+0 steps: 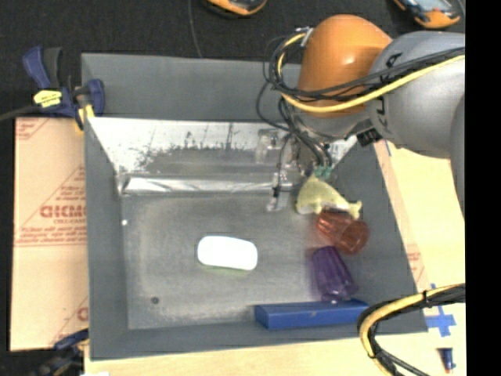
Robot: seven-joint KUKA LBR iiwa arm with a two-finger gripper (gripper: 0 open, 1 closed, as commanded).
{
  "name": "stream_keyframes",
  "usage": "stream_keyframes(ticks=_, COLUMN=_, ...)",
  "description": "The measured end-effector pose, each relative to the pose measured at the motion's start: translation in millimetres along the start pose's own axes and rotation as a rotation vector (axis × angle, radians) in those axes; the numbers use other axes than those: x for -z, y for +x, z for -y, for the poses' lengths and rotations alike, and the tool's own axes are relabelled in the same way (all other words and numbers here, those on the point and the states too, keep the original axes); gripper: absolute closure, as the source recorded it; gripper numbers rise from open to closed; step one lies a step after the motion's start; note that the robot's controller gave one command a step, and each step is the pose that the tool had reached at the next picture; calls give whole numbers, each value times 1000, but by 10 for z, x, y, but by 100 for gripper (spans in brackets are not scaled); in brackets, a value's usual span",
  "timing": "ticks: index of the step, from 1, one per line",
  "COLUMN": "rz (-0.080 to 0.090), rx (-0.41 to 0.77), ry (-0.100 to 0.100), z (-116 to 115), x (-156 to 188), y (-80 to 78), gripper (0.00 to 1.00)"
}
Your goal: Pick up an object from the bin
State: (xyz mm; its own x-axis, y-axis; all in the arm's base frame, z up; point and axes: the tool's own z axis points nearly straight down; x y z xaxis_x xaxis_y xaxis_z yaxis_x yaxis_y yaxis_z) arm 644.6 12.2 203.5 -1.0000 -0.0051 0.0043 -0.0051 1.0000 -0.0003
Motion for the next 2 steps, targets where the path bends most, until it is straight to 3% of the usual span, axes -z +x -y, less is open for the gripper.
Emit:
stream_keyframes(ticks=1, rz=9, rx=0, ry=0, z=-1, x=54, y=-14, gripper=0)
stream_keyframes(ticks=2, rz=10, rx=-88, ry=-2, z=-232, x=-854, y=373, gripper=0)
